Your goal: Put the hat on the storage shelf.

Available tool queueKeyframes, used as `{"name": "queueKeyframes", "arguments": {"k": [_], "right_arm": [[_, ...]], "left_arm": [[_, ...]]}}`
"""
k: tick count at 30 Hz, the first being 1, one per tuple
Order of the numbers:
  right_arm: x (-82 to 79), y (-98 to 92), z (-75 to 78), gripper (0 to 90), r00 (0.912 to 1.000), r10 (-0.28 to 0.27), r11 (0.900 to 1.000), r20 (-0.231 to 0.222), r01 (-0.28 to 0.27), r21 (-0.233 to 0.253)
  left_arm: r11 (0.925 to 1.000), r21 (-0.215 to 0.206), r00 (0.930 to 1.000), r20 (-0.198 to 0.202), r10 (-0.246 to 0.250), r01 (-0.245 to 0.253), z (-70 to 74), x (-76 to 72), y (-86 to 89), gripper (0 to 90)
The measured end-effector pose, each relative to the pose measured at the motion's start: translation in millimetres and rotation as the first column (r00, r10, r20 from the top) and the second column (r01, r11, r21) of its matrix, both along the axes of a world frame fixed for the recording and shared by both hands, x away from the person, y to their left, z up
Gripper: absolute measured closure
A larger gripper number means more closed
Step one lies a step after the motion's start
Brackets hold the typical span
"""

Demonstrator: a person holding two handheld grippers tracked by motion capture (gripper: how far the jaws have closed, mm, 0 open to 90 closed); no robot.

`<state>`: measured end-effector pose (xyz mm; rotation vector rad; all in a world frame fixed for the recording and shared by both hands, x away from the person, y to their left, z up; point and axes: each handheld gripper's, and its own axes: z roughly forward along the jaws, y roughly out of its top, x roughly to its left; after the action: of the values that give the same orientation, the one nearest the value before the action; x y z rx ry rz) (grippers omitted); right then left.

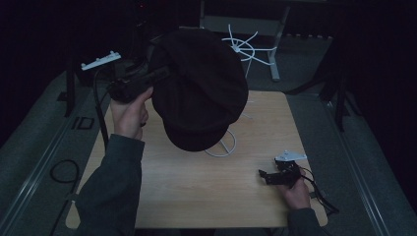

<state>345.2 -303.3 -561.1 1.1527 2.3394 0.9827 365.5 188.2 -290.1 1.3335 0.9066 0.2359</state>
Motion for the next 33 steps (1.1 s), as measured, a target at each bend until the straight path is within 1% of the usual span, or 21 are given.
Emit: {"name": "queueKeyframes", "arguments": {"k": [2, 3, 7, 10, 13, 14, 17, 20, 24, 29, 33], "right_arm": [[-0.1, 0.1, 0.0, 11.5, 1.0000, -0.001, 1.000, -0.001, 0.001, 0.001], [-0.1, 0.1, 0.0, 11.5, 1.0000, -0.001, 1.000, -0.001, 0.001, 0.001], [0.0, 0.1, 0.0, 11.5, 1.0000, -0.001, 1.000, 0.000, 0.001, 0.002], [0.0, 0.1, 0.0, 11.5, 1.0000, -0.001, 1.000, 0.000, 0.001, 0.001], [0.0, 0.1, 0.0, 11.5, 1.0000, -0.001, 1.000, 0.000, 0.001, 0.001], [0.0, 0.1, 0.0, 11.5, 1.0000, -0.001, 1.000, 0.000, 0.001, 0.001], [-0.1, 0.1, 0.0, 11.5, 1.0000, -0.001, 1.000, -0.001, 0.001, 0.002], [-0.1, 0.1, 0.0, 11.5, 1.0000, -0.001, 1.000, -0.001, 0.001, 0.002], [-0.1, 0.1, 0.0, 11.5, 1.0000, -0.001, 1.000, -0.001, 0.001, 0.002], [-0.1, 0.1, 0.0, 11.5, 1.0000, -0.001, 1.000, -0.001, 0.001, 0.001], [-0.1, 0.1, 0.0, 11.5, 1.0000, -0.001, 1.000, -0.001, 0.001, 0.002]], "left_arm": [[1.0000, 0.004, 1.0000, -0.007, 0.001, -0.001, -2.0, 1.8, -1.3, 75.0], [1.0000, -0.001, 0.9998, -0.020, -0.003, 0.003, -6.6, 5.5, -2.8, 75.0], [1.0000, 0.003, 0.9991, -0.042, -0.001, 0.001, -10.6, 9.7, -3.6, 74.7], [0.9997, 0.024, 0.9988, -0.048, 0.007, -0.006, -11.6, 10.5, -5.2, 74.7], [0.9990, 0.043, 0.9979, -0.063, 0.017, -0.014, -12.7, 12.1, -7.2, 74.3], [0.9990, 0.043, 0.9979, -0.063, 0.017, -0.014, -12.7, 12.1, -7.2, 74.1], [0.9977, 0.061, 0.9965, -0.077, 0.032, -0.027, -14.5, 14.4, -10.0, 73.2], [0.9961, 0.081, 0.9961, -0.078, 0.043, -0.037, -15.4, 15.4, -13.3, 71.9], [0.9939, 0.098, 0.9948, -0.084, 0.058, -0.049, -16.1, 16.4, -15.9, 69.2], [0.9925, 0.108, 0.9937, -0.090, 0.067, -0.057, -17.0, 17.2, -16.7, 65.2], [0.9912, 0.121, 0.9926, -0.101, 0.066, -0.054, -18.0, 18.3, -17.0, 58.8]]}}
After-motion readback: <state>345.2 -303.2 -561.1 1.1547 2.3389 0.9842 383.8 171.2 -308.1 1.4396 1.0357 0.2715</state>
